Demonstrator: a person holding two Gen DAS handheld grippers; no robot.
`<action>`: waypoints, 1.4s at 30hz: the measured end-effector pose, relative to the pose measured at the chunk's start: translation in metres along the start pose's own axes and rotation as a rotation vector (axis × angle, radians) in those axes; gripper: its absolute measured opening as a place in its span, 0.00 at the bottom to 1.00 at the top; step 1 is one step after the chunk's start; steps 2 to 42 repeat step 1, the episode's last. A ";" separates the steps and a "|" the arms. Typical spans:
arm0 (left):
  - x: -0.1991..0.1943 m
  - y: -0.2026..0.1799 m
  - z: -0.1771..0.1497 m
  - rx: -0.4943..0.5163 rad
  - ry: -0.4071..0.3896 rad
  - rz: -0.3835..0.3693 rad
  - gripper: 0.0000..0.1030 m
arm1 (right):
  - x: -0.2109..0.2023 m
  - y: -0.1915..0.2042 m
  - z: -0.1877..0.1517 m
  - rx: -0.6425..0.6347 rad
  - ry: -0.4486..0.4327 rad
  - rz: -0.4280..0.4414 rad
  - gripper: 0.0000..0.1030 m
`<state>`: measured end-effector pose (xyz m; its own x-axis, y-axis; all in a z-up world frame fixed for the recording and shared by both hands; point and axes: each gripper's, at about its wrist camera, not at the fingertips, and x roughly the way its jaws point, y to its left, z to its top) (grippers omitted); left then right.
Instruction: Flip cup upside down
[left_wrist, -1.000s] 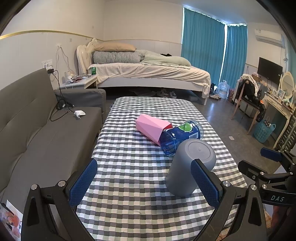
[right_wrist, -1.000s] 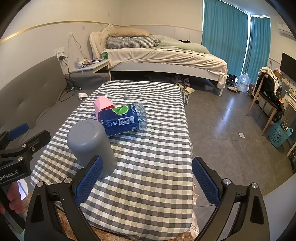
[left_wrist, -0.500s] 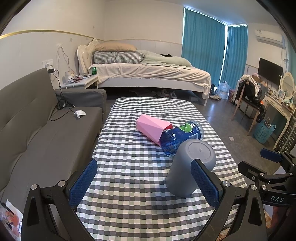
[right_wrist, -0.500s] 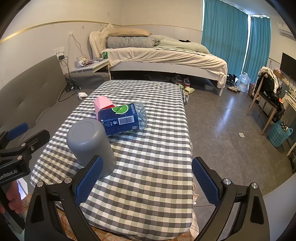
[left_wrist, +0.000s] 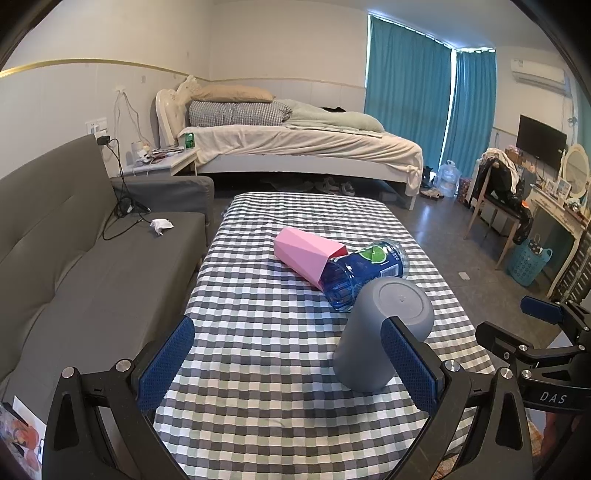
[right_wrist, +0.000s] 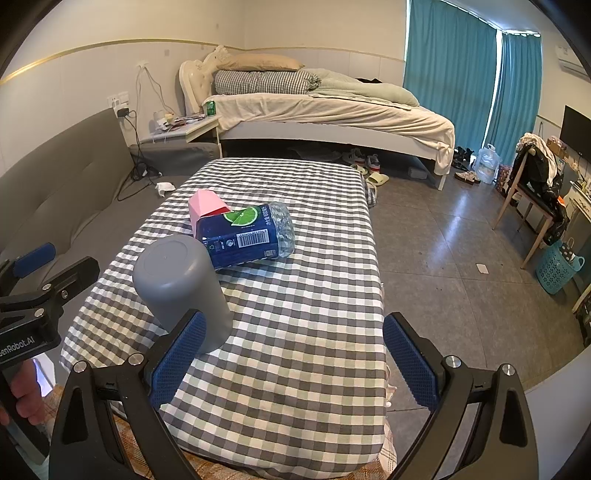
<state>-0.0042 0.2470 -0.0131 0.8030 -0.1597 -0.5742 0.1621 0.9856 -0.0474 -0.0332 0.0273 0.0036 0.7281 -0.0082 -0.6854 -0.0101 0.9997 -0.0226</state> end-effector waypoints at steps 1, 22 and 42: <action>0.000 0.000 0.000 -0.001 0.000 0.000 1.00 | 0.000 0.000 0.000 0.000 0.000 0.000 0.94; 0.000 0.000 0.000 -0.001 0.000 0.000 1.00 | 0.000 0.000 0.000 0.000 0.000 0.000 0.94; 0.000 0.000 0.000 -0.001 0.000 0.000 1.00 | 0.000 0.000 0.000 0.000 0.000 0.000 0.94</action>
